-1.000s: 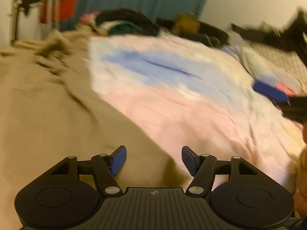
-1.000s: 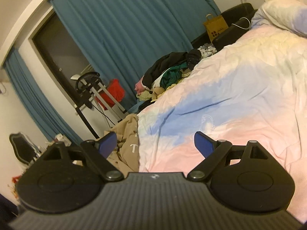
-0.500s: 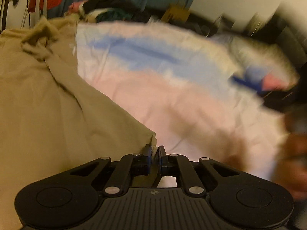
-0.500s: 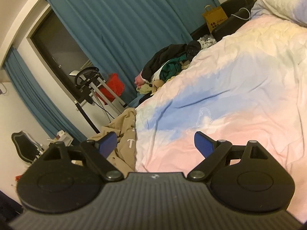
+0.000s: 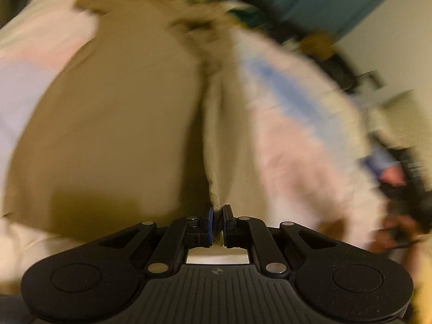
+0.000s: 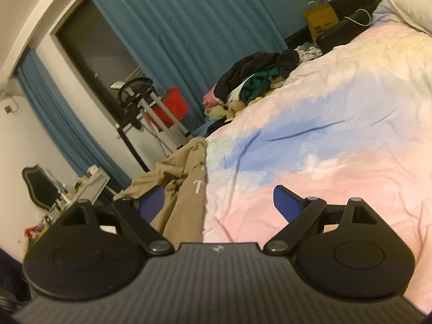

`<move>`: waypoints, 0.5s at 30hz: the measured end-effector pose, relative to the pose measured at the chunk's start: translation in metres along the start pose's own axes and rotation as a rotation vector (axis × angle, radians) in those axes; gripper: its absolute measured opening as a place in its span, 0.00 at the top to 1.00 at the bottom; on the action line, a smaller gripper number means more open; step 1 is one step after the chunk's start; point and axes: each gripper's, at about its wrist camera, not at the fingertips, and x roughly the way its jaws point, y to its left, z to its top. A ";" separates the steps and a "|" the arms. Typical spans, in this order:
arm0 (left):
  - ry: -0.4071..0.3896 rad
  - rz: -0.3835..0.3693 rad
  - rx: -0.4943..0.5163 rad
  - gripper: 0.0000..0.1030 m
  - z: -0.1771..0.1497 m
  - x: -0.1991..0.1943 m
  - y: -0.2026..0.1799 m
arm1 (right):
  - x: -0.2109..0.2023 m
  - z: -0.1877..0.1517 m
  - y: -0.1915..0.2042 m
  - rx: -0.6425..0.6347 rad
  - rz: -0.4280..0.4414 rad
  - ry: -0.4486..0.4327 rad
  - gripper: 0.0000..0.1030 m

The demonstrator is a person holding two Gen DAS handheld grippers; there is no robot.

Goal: Fold clothes
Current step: 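Grasp the shirt side with the left gripper and fold it inward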

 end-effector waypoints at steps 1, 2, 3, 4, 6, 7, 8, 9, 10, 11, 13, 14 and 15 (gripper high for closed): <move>0.019 0.023 -0.004 0.93 0.001 0.005 0.003 | 0.000 -0.002 0.005 -0.016 0.000 0.006 0.14; 0.038 0.046 -0.008 0.92 0.001 0.009 0.006 | 0.000 -0.005 0.010 -0.033 -0.002 0.011 0.14; 0.057 0.069 -0.013 0.90 0.002 0.014 0.009 | 0.000 -0.008 0.015 -0.052 -0.004 0.018 0.14; 0.075 0.081 -0.017 0.88 0.003 0.017 0.011 | 0.001 -0.011 0.021 -0.074 -0.006 0.027 0.14; 0.080 0.089 -0.008 0.75 0.008 0.014 0.011 | 0.001 -0.019 0.033 -0.116 -0.007 0.047 0.14; 0.078 0.093 0.000 0.70 0.011 0.013 0.011 | 0.002 -0.023 0.040 -0.142 -0.006 0.056 0.14; 0.071 0.097 0.009 0.59 0.015 0.011 0.010 | 0.003 -0.026 0.045 -0.165 -0.006 0.062 0.14; 0.061 0.099 0.018 0.55 0.020 0.010 0.008 | 0.004 -0.029 0.050 -0.186 -0.009 0.066 0.14; 0.051 0.101 0.027 0.54 0.024 0.010 0.006 | 0.007 -0.032 0.056 -0.203 -0.016 0.068 0.14; 0.041 0.109 0.032 0.53 0.032 0.010 0.004 | 0.010 -0.035 0.059 -0.208 -0.021 0.072 0.14; 0.024 0.136 0.033 0.50 0.056 0.016 -0.002 | 0.019 -0.040 0.064 -0.199 -0.023 0.086 0.14; 0.016 0.153 0.033 0.48 0.070 0.020 -0.007 | 0.024 -0.042 0.065 -0.187 -0.016 0.097 0.14; 0.005 0.165 0.030 0.47 0.085 0.025 -0.011 | 0.029 -0.043 0.065 -0.178 -0.014 0.108 0.14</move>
